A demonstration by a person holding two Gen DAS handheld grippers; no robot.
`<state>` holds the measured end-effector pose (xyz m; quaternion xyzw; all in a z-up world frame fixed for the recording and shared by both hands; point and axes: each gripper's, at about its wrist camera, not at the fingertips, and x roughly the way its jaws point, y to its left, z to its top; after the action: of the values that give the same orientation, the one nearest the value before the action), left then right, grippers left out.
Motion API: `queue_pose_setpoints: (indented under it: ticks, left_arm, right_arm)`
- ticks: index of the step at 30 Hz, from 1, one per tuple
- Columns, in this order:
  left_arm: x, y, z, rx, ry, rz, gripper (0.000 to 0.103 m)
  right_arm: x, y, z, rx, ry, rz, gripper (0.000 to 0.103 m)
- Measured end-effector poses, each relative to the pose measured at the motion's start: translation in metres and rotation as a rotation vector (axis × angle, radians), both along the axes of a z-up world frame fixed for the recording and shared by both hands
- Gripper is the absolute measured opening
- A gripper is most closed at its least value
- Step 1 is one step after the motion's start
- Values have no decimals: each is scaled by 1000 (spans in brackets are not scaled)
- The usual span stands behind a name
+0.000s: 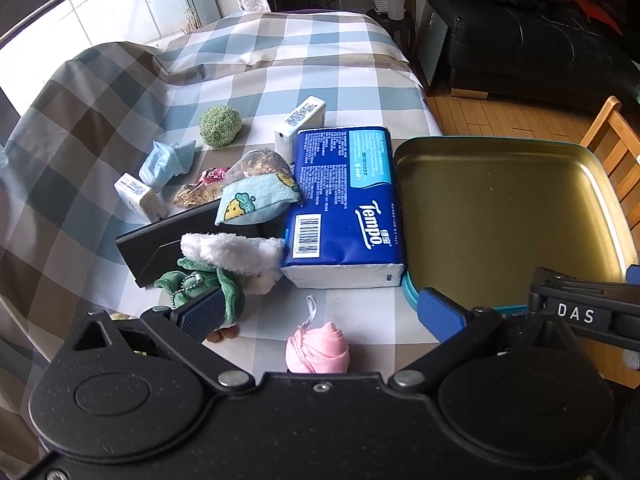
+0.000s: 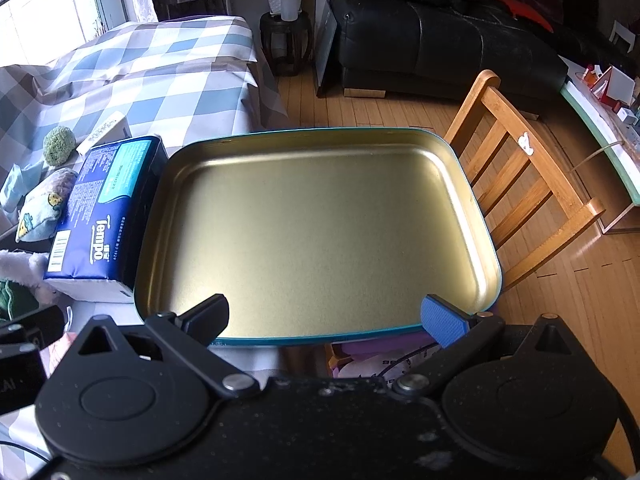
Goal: Organize soft objects
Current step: 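Move left tool to the yellow rolled towel while right tool approaches the pink rolled towel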
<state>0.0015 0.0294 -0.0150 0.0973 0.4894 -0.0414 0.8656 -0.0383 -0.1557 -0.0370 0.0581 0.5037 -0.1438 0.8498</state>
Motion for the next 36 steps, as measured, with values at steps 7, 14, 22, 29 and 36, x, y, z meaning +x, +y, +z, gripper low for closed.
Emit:
queue_pose_setpoints:
  ticks: [7, 14, 22, 29, 36]
  left_arm:
    - [1, 35, 6, -9, -11, 43, 100]
    - [1, 76, 4, -3, -14, 102, 100]
    - [0, 108, 0, 8, -17, 153, 100]
    - [1, 122, -8, 14, -1, 174, 100]
    - [-1, 130, -15, 23, 24, 185, 100]
  right_arm:
    - [3, 13, -7, -46, 31, 37, 103]
    - [2, 26, -14, -92, 57, 60, 102]
    - [2, 33, -16, -111, 66, 66, 102]
    - [0, 39, -20, -111, 77, 76, 102]
    - [-5, 48, -20, -75, 68, 93, 102]
